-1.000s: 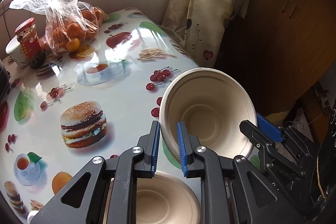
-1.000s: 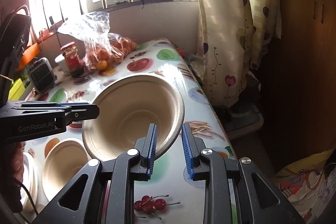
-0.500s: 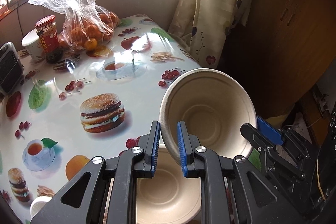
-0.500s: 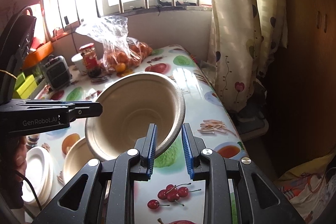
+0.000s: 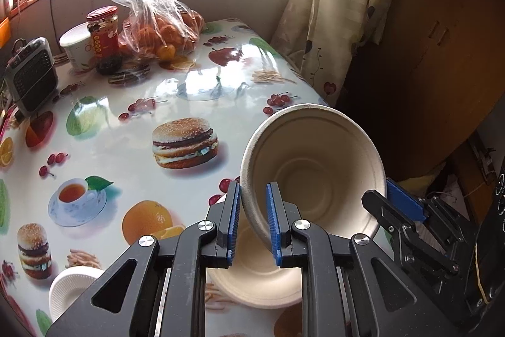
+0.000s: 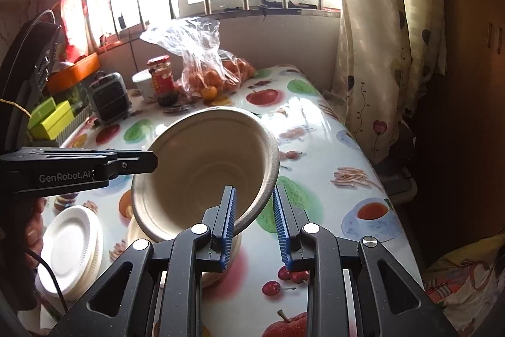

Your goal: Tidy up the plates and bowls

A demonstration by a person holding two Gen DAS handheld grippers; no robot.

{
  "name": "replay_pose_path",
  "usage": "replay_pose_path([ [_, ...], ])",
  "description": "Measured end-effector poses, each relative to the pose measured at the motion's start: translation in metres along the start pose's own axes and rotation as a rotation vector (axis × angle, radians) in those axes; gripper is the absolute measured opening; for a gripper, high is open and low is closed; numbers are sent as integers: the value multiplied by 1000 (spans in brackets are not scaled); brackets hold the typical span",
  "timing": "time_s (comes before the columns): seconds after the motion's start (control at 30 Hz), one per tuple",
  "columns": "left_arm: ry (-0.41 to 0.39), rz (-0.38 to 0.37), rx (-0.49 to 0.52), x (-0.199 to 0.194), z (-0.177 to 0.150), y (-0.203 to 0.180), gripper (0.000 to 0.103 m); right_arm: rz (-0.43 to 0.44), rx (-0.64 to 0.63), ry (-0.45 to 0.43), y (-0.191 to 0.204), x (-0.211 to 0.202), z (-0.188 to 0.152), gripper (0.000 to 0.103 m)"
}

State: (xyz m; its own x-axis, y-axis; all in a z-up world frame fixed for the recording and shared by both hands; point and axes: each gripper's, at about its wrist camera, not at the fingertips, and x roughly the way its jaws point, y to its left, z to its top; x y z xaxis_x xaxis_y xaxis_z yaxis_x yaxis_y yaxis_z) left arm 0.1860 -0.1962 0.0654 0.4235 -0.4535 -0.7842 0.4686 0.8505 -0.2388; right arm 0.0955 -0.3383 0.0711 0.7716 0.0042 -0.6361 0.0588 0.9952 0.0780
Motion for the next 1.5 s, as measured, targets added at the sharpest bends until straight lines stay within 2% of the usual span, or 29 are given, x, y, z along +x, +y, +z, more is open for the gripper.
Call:
replay_pose_path([
  [0.37, 12, 16, -23, -8, -22, 18, 18, 30, 8, 21, 20, -1, -18, 24],
  [0.73, 51, 22, -52, 0, -41, 28, 18, 33, 7, 61, 29, 8, -35, 24],
  [1.5, 72, 29, -76, 8, -49, 34, 18, 18, -2, 88, 33, 21, -43, 24],
])
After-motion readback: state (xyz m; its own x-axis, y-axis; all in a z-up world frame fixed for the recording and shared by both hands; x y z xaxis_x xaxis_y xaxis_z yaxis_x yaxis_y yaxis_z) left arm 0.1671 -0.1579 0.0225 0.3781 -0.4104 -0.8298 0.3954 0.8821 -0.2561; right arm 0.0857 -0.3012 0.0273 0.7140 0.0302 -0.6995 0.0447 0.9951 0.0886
